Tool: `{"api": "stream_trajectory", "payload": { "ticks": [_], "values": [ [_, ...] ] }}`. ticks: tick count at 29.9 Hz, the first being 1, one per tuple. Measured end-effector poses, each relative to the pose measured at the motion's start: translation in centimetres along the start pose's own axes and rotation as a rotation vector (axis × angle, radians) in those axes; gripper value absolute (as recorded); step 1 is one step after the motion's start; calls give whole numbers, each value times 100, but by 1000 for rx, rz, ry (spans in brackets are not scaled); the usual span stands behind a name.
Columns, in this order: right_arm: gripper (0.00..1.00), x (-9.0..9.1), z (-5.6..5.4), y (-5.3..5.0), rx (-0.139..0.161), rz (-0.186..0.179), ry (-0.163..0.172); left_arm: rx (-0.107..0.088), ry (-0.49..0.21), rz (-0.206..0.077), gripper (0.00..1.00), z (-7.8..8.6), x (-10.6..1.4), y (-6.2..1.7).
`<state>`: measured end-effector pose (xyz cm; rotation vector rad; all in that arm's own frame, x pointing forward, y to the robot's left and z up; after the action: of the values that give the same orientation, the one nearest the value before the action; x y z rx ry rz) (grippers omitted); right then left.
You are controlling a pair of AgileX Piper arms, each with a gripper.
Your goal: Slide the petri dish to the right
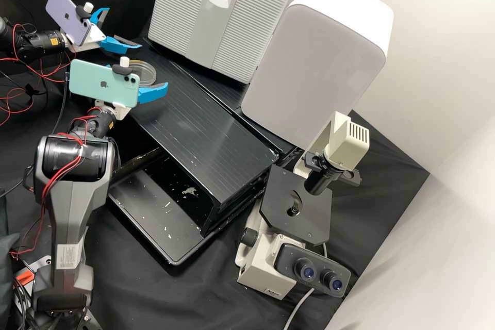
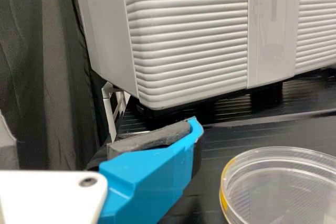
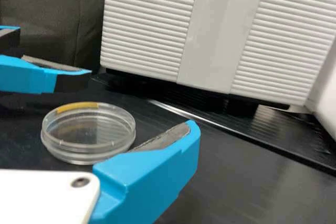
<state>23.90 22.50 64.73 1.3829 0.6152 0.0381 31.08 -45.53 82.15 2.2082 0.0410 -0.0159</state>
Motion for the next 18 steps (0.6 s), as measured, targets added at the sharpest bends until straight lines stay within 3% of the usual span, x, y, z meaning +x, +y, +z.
{"api": "stream_trajectory", "payload": {
  "ticks": [11,18],
  "values": [
    [100,308,52,16,26,-37,-43,0,0,0,100,0,0,0],
    [100,359,146,2,98,-59,-77,0,0,0,100,0,0,0]
  ]
}}
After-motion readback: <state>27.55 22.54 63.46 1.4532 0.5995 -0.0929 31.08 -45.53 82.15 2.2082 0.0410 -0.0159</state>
